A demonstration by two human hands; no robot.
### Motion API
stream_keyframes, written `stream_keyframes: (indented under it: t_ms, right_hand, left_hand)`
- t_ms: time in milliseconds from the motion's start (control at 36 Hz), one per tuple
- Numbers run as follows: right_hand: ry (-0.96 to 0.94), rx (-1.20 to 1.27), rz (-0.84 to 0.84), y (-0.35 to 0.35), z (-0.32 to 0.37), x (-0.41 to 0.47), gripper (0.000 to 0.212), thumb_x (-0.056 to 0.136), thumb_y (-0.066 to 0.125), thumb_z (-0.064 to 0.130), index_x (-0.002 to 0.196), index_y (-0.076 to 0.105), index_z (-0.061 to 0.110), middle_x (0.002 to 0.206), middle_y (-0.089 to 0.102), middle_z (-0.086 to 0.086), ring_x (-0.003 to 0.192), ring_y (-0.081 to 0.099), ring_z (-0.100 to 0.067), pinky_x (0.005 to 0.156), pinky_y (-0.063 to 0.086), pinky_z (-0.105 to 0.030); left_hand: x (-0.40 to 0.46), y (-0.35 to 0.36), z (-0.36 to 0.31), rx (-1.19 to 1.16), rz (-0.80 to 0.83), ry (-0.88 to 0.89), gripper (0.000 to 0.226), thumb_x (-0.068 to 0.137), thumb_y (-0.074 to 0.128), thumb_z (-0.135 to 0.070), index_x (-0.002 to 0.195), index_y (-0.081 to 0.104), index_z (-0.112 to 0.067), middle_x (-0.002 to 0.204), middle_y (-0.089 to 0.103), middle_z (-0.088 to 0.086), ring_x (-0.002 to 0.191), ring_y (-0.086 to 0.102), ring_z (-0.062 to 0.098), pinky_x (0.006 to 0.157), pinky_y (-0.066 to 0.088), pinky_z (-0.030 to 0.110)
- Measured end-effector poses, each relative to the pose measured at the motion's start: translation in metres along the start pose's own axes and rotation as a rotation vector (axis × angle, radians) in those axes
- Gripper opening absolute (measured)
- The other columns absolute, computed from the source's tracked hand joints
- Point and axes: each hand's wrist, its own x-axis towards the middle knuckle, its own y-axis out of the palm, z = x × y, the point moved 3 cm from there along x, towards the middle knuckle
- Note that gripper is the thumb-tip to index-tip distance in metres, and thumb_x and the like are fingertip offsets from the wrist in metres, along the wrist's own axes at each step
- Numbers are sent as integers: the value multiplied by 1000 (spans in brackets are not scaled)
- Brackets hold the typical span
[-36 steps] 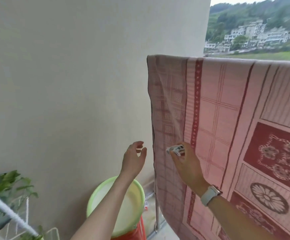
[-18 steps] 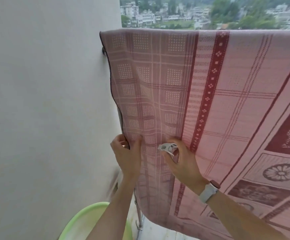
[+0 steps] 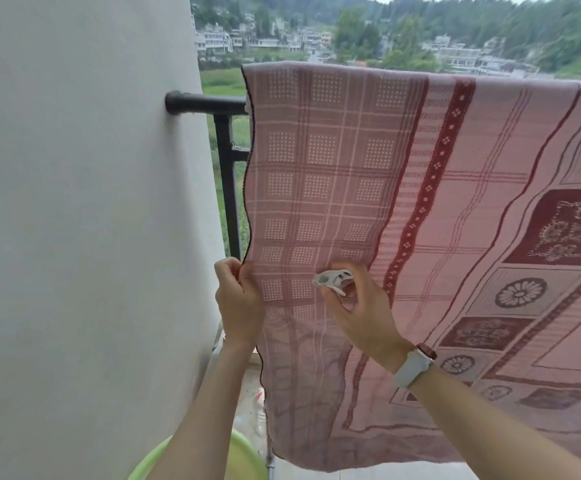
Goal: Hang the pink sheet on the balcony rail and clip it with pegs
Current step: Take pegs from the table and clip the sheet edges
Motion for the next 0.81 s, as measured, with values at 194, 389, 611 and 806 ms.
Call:
stream_keyframes:
  t_ms: [194,389,611,806]
  right_hand:
    - [-62,-12,-24,6,13,9,28,83,53,35,108,47,25,94,57,12,83,57,-3,72,46,-9]
    - [-97,-67,-43,-5,5,19,31,83,53,36,109,49,20,92,56,13,79,58,-5,68,48,-14]
    - [-148,-23,-61,-5,18,48,32,83,54,32,109,49,14,93,56,9,84,55,-3,71,44,-5]
    - [-205,35,-91,-7,34,76,31,83,54,31,110,49,16,95,58,9,86,56,-1,74,46,-9]
  left_hand:
    - [24,-12,13,18,-72,-71,13,97,41,-20,89,37,-10,76,52,3,65,48,25,57,29,29]
    - [49,0,4,-223,345,-49,46,74,56,-54,105,45,-21,103,53,-10,94,54,1,73,43,6]
    - [86,28,-70,-640,728,-32,71,84,31,-66,136,41,-18,137,50,9,124,50,27,102,41,48]
    - [114,27,-82,-686,569,-109,30,96,40,-28,98,68,-16,87,71,4,82,67,23,73,56,36]
